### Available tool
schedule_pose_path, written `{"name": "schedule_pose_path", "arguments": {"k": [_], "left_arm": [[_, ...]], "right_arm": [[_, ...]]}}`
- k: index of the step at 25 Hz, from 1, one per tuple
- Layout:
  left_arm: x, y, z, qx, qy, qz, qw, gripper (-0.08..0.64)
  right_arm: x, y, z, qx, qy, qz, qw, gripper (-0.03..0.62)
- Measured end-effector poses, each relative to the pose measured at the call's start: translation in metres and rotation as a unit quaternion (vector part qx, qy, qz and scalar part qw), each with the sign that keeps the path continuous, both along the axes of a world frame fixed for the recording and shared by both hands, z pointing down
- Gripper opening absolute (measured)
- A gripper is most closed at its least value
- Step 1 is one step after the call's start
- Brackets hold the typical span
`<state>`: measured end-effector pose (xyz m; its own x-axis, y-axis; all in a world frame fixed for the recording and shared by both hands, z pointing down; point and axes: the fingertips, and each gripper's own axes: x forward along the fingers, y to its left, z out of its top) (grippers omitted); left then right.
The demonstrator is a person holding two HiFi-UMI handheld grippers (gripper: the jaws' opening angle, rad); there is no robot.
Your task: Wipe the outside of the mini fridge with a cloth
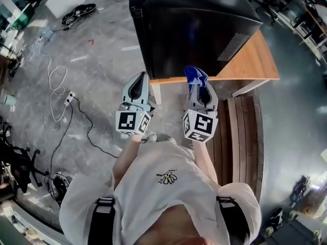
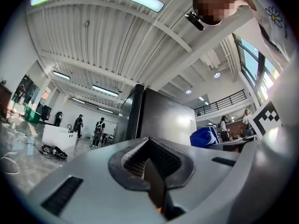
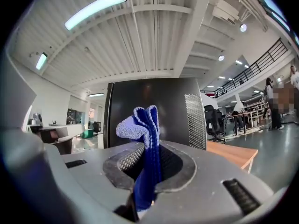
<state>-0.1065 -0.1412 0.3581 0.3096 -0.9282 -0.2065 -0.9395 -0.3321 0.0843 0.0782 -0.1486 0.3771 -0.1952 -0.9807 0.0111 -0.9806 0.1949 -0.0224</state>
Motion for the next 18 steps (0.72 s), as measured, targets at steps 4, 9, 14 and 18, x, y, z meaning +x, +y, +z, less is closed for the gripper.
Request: {"name": "schedule_pose_path", "arguments": {"k": [4, 9, 14, 18], "left_arm": [[-0.008, -0.004, -0.001, 0.003, -0.005, 0.007, 1.0, 0.005], [-0.014, -0.008, 0.003, 0.0, -0.005, 0.015, 0.9999, 0.005], [-0.015, -0.013, 0.006, 0.001, 0.003, 0.02, 0.9998, 0.005], [-0.013, -0.014, 0.01, -0.002, 0.005, 0.022, 0.9998, 0.005]], "right_arm": [[-0.02, 0.001, -0.003, 0.008, 0.002, -0.01, 1.0, 0.061], [-0.031, 0.003, -0.01, 0.017, 0.007, -0.011, 1.0, 0.061], [-0.036, 0.004, -0.006, 0.009, 0.007, -0.019, 1.0, 0.061], [-0.038, 0.006, -0.009, 0.013, 0.008, -0.026, 1.0, 0.061]]}}
